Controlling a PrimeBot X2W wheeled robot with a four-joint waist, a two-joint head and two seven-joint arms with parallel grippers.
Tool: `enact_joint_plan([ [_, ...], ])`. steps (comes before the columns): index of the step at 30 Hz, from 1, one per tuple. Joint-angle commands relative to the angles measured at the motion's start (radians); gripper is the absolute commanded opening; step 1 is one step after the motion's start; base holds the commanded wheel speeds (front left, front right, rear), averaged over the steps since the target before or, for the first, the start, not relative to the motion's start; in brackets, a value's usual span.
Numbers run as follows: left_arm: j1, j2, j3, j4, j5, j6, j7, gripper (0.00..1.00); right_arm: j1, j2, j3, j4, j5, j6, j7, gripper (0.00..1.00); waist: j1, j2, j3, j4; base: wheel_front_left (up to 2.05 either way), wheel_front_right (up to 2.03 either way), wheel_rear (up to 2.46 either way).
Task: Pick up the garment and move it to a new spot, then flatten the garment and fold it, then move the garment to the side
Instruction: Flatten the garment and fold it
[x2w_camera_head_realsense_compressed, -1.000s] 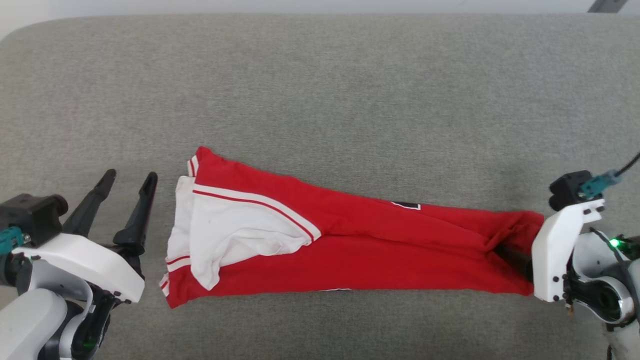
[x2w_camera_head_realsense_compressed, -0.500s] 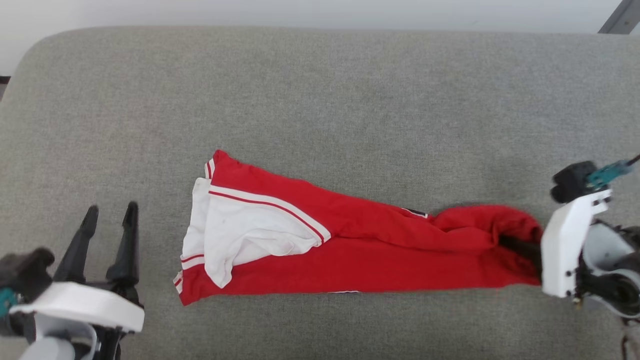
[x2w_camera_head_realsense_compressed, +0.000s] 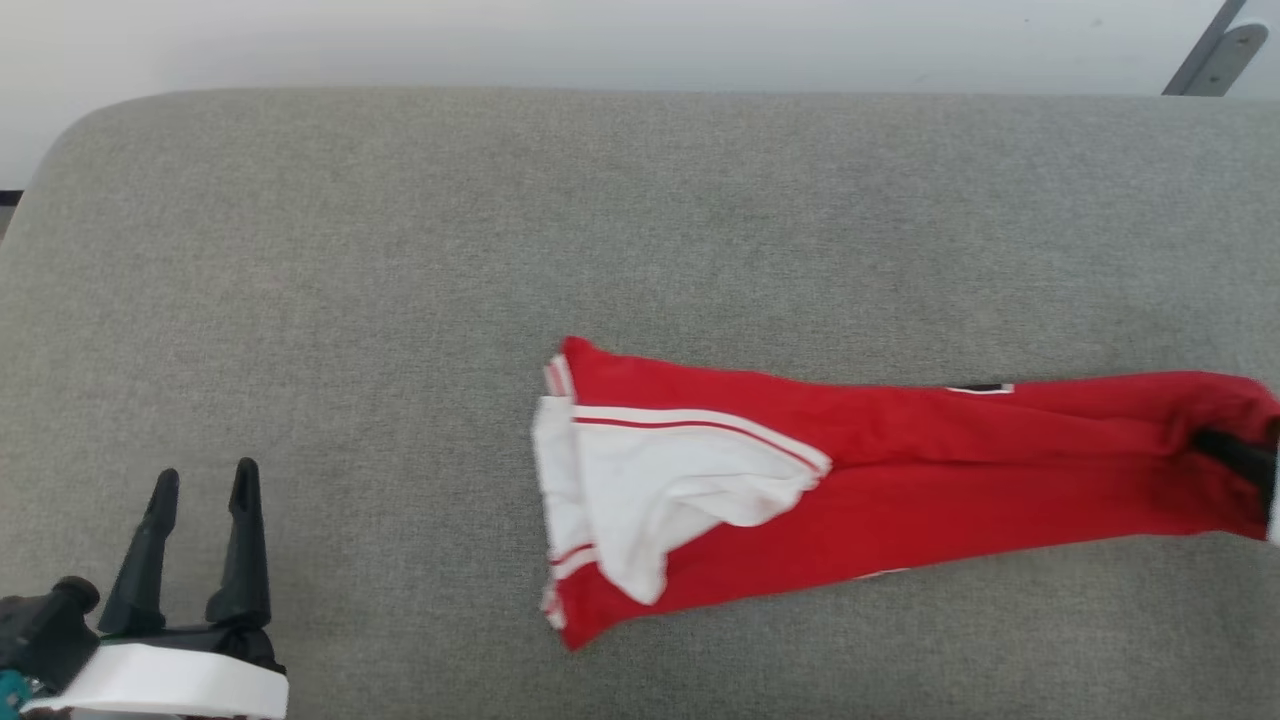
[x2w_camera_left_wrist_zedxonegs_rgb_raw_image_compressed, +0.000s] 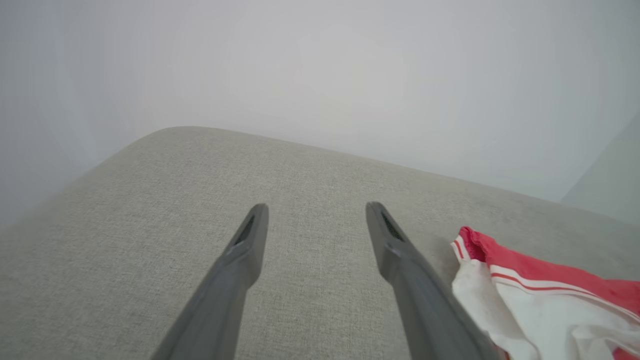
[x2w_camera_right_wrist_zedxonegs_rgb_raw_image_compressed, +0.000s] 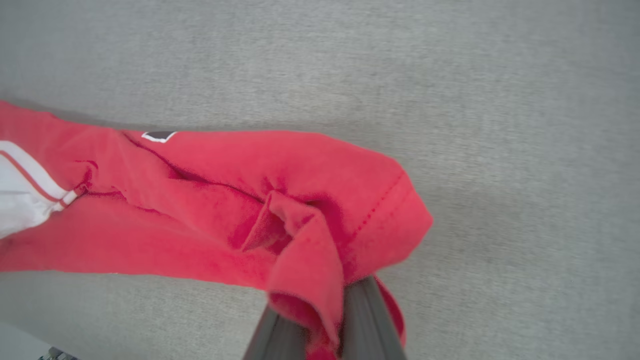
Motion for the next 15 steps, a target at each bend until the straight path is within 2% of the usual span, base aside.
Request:
enact_joint_plan([
  [1, 0.012, -0.011, 0.008, -0.002, 0.019, -0.008, -0.005, 1.0, 0.011, -0.005, -0.013, 0.01, -0.012, 0.0, 0.001, 0.0, 0.0, -0.0001, -0.002, -0.003, 0.0, 0.0, 0.0],
  [9, -0.005, -0.105, 0.05, 0.013, 0.091, -0.06, -0.005, 1.0, 0.008, -0.014, -0.088, 0.066, -0.098, 0.0, 0.008, 0.0, 0.0, -0.0001, -0.011, -0.01, 0.0, 0.0, 0.0],
  [15, -0.011, -0.144, 0.06, 0.022, 0.127, -0.073, -0.005, 1.0, 0.042, 0.011, -0.066, -0.049, -0.074, 0.0, 0.05, 0.0, 0.0, -0.0001, -0.028, 0.0, 0.0, 0.0, 0.0],
])
